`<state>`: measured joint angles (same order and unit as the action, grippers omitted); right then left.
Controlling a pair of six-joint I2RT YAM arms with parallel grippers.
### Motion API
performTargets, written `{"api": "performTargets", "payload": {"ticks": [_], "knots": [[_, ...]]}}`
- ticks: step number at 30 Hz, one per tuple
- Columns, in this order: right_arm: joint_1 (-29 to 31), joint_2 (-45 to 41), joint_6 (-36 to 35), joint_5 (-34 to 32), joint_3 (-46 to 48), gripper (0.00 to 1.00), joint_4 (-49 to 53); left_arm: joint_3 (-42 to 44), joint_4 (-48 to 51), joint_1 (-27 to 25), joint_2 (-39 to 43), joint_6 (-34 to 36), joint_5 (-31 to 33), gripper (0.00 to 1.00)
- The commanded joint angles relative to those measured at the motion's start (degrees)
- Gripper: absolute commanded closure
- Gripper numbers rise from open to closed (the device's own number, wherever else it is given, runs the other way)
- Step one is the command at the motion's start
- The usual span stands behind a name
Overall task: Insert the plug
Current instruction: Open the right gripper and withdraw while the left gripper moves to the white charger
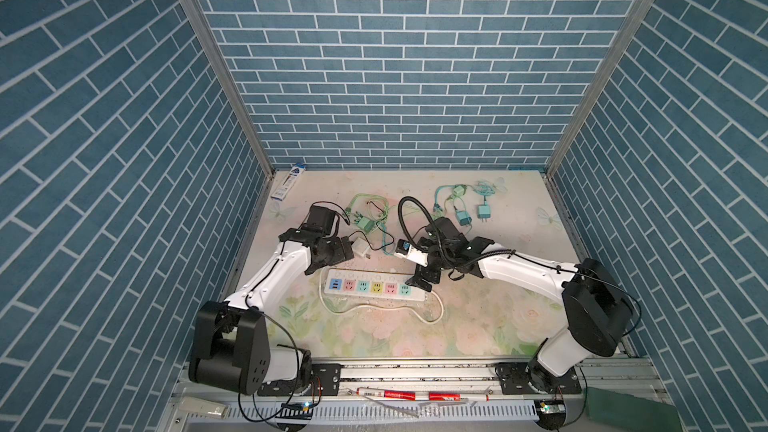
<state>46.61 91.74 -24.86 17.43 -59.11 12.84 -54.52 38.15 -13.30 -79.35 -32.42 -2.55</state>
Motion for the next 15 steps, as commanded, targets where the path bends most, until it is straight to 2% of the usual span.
{"api": "performTargets", "payload": {"ticks": [1,6,10,15], "knots": [[-3.1,-1.9,6.9,0.2,2.7,0.01,-4.9,-2.5,-0.8,-2.2,-2.9,-5.7,1.4,0.0],[-5.7,-2.7,11.6,-3.8,4.0,0.02,-9.3,-5.6,-0.3,-6.1,-8.5,-12.8,2.1,0.02],[-6.9,-4.2,15.2,-5.8,7.3,0.03,-16.2,-3.9,-4.9,-7.4,-11.2,-20.0,1.2,0.07],[-7.4,-3.7,15.1,-8.3,8.1,0.04,-16.0,-3.2,-7.8,-7.6,-12.1,-24.1,2.8,0.09]]}}
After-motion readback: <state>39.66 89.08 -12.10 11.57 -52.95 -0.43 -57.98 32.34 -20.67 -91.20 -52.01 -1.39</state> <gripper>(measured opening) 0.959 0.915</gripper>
